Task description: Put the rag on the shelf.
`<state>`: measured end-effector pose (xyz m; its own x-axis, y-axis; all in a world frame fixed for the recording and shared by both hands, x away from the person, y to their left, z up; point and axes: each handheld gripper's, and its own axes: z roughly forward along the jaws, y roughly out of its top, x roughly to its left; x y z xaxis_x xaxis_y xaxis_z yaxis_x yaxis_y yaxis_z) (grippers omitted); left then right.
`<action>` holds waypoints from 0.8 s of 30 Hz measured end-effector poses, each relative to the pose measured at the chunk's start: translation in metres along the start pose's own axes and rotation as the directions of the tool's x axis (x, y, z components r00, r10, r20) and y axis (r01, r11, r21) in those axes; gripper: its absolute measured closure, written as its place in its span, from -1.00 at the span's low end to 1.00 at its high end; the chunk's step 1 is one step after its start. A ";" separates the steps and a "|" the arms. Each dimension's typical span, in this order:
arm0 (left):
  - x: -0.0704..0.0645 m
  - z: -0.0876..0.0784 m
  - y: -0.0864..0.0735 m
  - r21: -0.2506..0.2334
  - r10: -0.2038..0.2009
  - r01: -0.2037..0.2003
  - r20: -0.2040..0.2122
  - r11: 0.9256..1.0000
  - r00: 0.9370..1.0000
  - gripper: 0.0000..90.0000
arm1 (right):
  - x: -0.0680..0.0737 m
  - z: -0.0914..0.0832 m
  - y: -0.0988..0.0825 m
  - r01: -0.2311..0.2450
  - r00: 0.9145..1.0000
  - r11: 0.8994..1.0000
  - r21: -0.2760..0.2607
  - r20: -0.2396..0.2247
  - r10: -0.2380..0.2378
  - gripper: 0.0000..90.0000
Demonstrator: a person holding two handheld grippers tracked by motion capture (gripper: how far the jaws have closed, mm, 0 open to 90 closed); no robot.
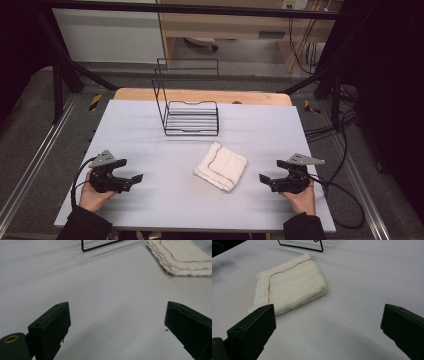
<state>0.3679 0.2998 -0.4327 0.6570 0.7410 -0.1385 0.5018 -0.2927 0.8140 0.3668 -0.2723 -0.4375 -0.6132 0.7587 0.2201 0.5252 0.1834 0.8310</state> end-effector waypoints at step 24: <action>-0.028 0.021 0.021 0.003 -0.009 0.009 0.041 1.000 0.999 -0.85 | 0.002 0.003 -0.001 0.010 1.000 1.000 0.024 0.014 -0.010 -0.99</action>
<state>0.3721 0.2600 -0.4237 0.6749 0.7183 -0.1689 0.5095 -0.2880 0.8109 0.3667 -0.2693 -0.4399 -0.6103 0.7653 0.2046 0.5332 0.2059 0.8205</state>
